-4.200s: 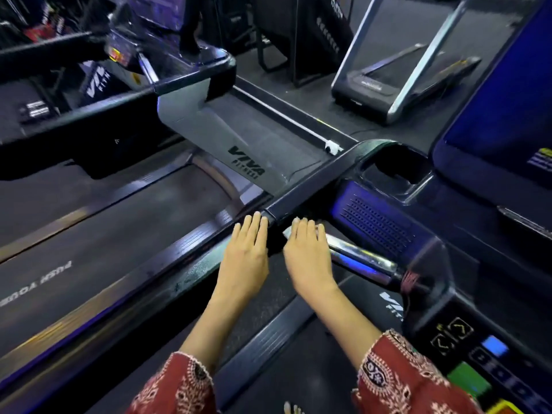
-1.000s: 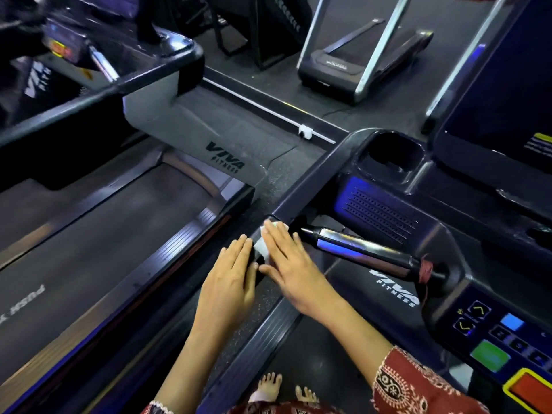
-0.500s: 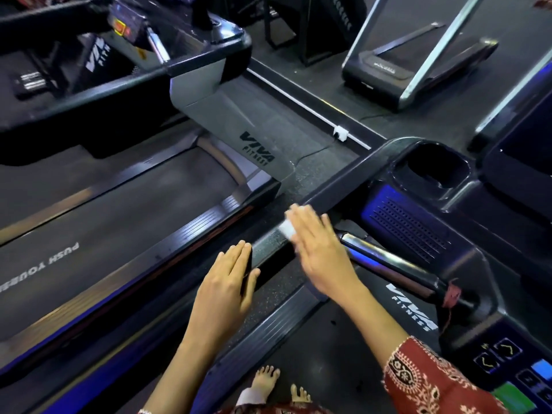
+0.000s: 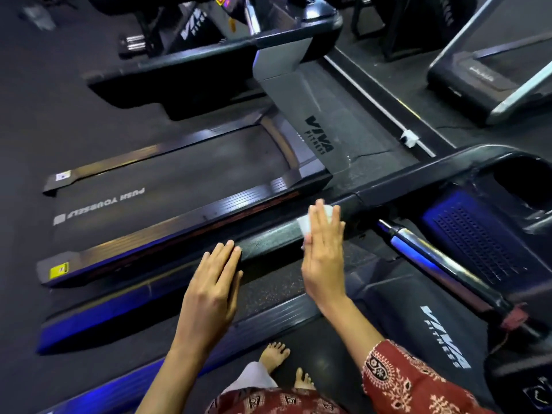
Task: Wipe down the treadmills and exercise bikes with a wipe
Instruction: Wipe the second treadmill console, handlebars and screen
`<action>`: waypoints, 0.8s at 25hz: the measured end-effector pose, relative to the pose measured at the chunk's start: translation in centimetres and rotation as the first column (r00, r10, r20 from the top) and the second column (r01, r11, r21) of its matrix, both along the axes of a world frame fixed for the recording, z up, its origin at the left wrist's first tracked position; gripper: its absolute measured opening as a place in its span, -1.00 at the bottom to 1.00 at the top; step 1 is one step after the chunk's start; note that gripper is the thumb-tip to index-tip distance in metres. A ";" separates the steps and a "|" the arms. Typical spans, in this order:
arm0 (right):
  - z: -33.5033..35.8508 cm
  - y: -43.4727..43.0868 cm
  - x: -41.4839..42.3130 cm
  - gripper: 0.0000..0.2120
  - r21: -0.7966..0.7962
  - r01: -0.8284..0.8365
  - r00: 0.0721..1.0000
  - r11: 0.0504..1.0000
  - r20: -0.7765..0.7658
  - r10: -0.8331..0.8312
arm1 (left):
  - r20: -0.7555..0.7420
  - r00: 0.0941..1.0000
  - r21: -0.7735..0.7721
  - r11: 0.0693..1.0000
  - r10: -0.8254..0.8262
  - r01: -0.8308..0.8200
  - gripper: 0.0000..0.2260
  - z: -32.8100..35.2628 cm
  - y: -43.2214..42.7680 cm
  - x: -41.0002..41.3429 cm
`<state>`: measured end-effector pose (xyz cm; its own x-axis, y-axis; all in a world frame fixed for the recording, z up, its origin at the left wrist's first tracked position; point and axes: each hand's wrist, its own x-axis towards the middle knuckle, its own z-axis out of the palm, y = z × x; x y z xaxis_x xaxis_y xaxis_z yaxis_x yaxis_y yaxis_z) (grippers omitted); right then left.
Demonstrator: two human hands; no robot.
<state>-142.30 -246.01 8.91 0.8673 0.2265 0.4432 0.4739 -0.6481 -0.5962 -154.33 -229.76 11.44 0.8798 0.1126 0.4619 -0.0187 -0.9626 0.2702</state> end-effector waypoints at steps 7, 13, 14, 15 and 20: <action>-1.1 1.2 -1.9 -0.58 -0.399 -0.213 0.874 0.892 0.330 0.356 | 0.006 0.998 0.035 0.998 0.058 -0.058 -0.64 -0.6 0.8 -2.7; 0.9 4.9 -4.1 -0.53 -0.312 -0.258 0.932 0.914 0.168 0.321 | -0.010 0.996 0.021 0.996 0.091 -0.090 -0.63 -0.4 0.5 -3.0; 1.2 6.0 -5.0 -0.56 -0.341 -0.354 0.890 0.871 0.163 0.425 | -0.014 0.996 0.009 0.996 0.094 -0.093 -0.63 -0.3 0.5 -3.0; 1.5 6.2 -5.1 -0.59 -0.378 -0.417 0.848 0.827 0.165 0.503 | -0.019 0.996 -0.002 0.996 0.092 -0.093 -0.62 -0.2 0.5 -3.0; 2.3 -0.9 1.1 -0.55 -0.411 -0.088 0.977 0.907 0.141 0.159 | -0.067 0.994 -0.028 0.996 0.082 -0.084 -0.61 0.4 0.2 -1.5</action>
